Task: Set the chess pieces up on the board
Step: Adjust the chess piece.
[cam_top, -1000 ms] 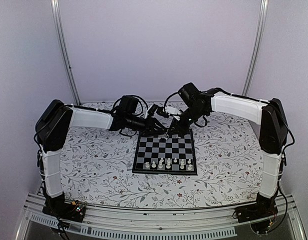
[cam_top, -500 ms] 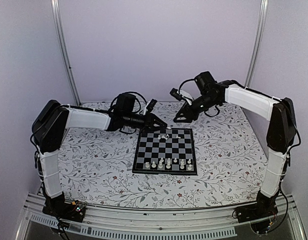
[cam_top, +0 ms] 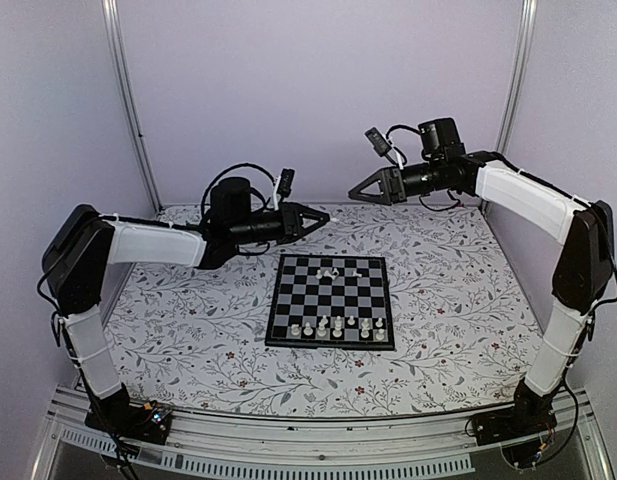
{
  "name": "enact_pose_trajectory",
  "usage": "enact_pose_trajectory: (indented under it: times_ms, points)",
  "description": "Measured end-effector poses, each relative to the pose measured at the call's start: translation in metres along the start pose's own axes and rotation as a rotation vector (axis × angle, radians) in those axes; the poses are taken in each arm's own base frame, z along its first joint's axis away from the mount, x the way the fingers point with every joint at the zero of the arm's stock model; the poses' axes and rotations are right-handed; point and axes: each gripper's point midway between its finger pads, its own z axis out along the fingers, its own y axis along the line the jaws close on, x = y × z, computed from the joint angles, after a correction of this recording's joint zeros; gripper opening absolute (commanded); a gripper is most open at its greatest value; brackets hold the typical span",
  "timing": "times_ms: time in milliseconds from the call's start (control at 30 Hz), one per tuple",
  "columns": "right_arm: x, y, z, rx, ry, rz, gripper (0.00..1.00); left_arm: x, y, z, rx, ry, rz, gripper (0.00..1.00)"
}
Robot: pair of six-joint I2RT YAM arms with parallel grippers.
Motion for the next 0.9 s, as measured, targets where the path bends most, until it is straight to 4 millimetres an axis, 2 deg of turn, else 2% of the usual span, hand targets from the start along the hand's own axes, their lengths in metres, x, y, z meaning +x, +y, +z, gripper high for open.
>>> enact_pose_trajectory:
  times_ms: [200,333,633,833,900]
  points:
    - [0.026,-0.01,0.017,-0.077,0.037,0.144,0.53,-0.004,-0.011,0.004,0.02,-0.037,0.021,0.2]
    - [0.041,-0.014,0.027,-0.105,0.066,0.214,0.48,-0.006,-0.018,0.006,0.037,-0.048,0.024,0.2]
    - [0.036,-0.001,0.031,-0.192,0.056,0.231,0.36,-0.013,-0.033,0.011,0.073,-0.06,0.033,0.2]
    - [0.034,0.001,0.032,-0.22,0.052,0.238,0.29,-0.007,-0.03,0.015,0.075,-0.046,0.025,0.2]
    - [0.034,0.002,0.032,-0.227,0.051,0.238,0.23,-0.005,-0.029,0.017,0.077,-0.041,0.022,0.2]
